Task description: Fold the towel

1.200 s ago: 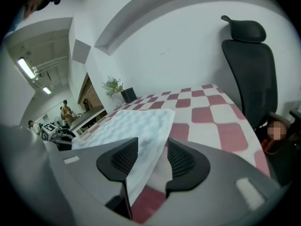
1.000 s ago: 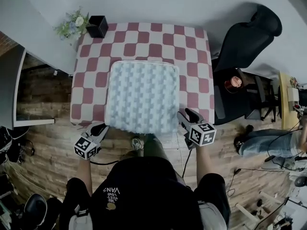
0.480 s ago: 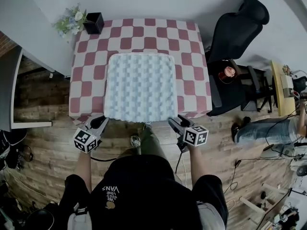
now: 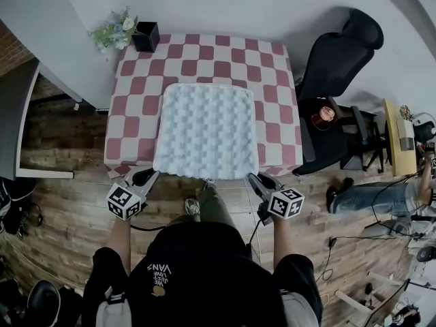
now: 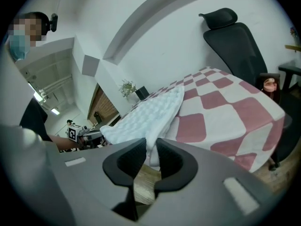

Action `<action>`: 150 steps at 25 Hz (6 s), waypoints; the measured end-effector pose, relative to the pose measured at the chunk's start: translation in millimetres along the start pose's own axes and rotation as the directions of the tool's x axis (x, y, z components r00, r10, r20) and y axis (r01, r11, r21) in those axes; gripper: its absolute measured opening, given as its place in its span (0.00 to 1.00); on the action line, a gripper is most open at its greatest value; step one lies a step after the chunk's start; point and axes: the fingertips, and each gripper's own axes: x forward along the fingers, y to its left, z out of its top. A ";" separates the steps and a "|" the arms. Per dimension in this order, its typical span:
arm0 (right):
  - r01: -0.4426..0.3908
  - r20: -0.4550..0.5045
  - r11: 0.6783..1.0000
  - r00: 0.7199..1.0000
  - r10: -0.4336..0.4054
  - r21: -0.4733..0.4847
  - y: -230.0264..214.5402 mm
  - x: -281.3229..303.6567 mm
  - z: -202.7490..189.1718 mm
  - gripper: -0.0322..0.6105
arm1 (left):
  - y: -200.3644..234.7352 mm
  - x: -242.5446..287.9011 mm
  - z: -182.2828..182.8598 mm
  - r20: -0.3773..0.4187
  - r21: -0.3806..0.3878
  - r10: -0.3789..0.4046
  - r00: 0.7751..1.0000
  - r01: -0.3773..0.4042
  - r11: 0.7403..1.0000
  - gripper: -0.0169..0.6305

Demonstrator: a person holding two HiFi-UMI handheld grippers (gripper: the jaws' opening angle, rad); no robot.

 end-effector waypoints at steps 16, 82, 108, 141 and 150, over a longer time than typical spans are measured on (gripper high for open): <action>0.025 0.083 0.991 0.996 -0.014 -0.132 -4.3 26.8 120.6 0.16 | 39.5 17.7 82.4 0.025 0.049 0.098 0.995 -0.099 0.994 0.07; -0.142 0.230 0.494 0.965 -0.124 0.858 -81.8 121.8 109.2 0.52 | 71.5 120.1 64.1 -0.233 0.240 0.212 0.949 -0.155 0.958 0.32; 0.222 0.206 0.970 0.958 -0.197 -0.102 14.4 143.4 186.2 0.13 | 81.0 109.4 50.2 -0.229 0.126 0.231 0.945 -0.207 0.970 0.32; -0.304 -0.368 0.484 0.929 -0.039 -0.820 192.6 286.8 45.2 0.44 | 78.1 -1.5 44.0 -0.088 -0.046 0.423 0.902 -0.428 0.903 0.32; -0.125 -0.063 0.675 0.991 0.115 -0.727 208.8 221.4 108.6 0.44 | 72.4 -14.1 76.7 0.020 -0.029 0.442 0.897 -0.442 0.897 0.32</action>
